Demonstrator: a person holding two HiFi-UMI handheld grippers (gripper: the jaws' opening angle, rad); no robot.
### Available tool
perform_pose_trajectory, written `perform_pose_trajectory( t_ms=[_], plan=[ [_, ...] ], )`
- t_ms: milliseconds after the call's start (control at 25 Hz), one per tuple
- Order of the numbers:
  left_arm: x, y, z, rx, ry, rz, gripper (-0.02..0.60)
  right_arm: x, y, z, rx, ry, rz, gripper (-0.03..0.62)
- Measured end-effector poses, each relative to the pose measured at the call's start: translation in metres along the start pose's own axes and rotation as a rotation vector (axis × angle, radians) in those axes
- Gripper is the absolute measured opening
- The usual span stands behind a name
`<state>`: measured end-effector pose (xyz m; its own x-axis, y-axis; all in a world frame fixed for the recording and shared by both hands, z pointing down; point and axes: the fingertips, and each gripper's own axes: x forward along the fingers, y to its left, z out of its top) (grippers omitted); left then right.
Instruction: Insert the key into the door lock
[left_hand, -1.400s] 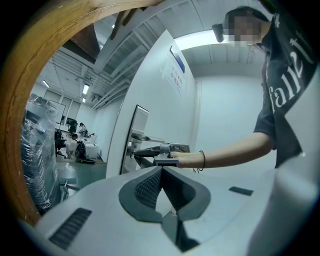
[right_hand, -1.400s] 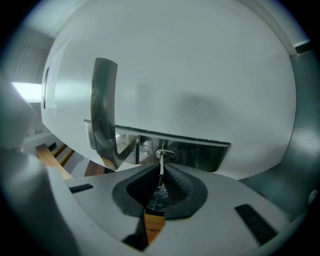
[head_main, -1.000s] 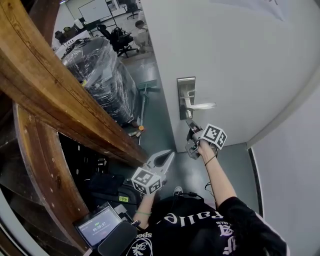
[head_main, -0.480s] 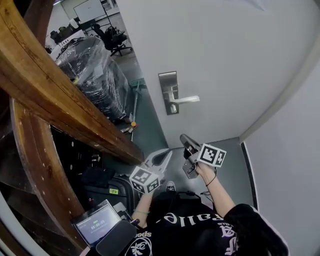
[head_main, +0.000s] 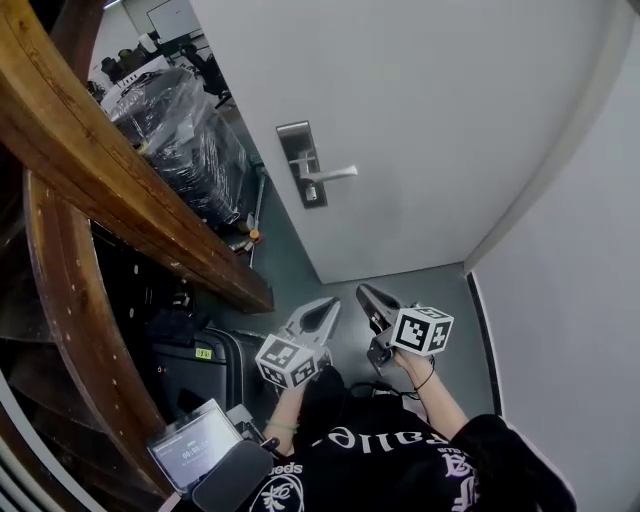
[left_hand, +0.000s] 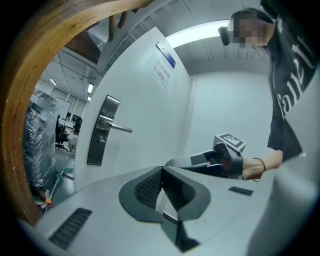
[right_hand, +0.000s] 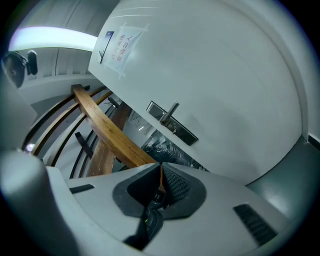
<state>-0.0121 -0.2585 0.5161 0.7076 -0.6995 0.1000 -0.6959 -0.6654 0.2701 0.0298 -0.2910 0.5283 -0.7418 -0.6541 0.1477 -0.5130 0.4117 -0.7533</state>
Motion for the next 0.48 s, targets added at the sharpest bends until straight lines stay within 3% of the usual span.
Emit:
perform_pose_trajectory(
  t_ms=[480],
  plan=[
    [-0.039,-0.101,-0.055,-0.049,0.014,0.103,0.005,-0.090,0.016,-0.057,-0.091,0.134,0.053,0.026]
  ],
)
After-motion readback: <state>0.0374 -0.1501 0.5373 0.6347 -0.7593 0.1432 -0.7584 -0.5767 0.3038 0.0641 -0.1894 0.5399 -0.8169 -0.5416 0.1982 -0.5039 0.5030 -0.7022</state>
